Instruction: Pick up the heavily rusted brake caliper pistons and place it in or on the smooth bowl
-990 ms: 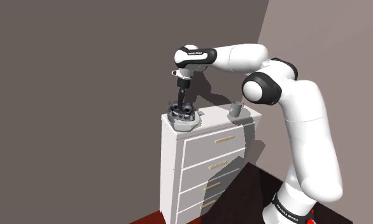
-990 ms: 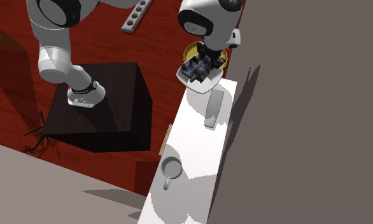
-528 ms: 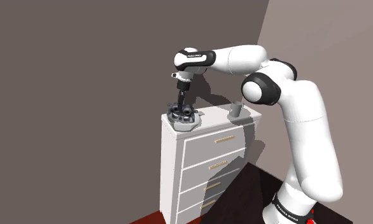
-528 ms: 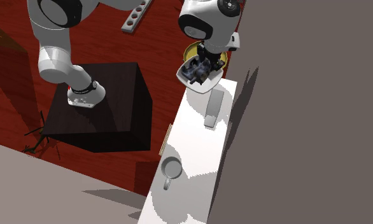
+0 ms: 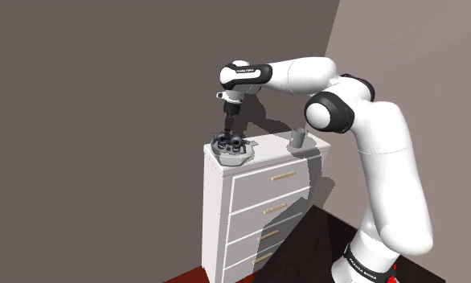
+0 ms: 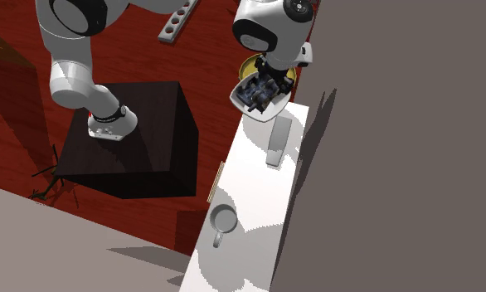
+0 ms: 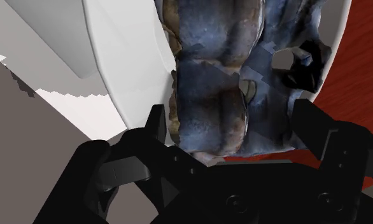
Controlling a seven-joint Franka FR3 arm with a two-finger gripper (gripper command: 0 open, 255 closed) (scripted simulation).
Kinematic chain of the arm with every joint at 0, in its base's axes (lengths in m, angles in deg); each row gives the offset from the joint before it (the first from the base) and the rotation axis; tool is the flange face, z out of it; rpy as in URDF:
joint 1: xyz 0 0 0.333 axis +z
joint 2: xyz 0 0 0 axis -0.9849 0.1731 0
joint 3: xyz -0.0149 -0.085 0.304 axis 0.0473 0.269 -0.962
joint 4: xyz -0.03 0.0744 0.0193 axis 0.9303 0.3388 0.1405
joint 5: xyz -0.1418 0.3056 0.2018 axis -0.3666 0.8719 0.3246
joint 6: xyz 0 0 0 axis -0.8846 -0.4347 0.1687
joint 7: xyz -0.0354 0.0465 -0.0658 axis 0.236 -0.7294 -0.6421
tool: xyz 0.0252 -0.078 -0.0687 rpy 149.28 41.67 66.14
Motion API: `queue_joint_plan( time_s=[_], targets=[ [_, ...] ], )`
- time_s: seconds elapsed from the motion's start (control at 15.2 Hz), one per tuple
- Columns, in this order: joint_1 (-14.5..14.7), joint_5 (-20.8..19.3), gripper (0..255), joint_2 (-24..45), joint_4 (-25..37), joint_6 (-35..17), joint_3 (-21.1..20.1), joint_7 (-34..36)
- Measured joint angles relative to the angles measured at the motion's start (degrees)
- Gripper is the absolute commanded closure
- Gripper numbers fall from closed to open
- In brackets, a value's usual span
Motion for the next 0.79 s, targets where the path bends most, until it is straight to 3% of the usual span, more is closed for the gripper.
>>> queue_joint_plan(
  time_s=[0.4,0.79],
  targets=[
    [-1.96,-0.14,0,0.54,7.34,6.59,0.27,0.9],
    [-2.25,-0.12,0,0.73,8.33,7.46,0.28,0.99]
  ],
)
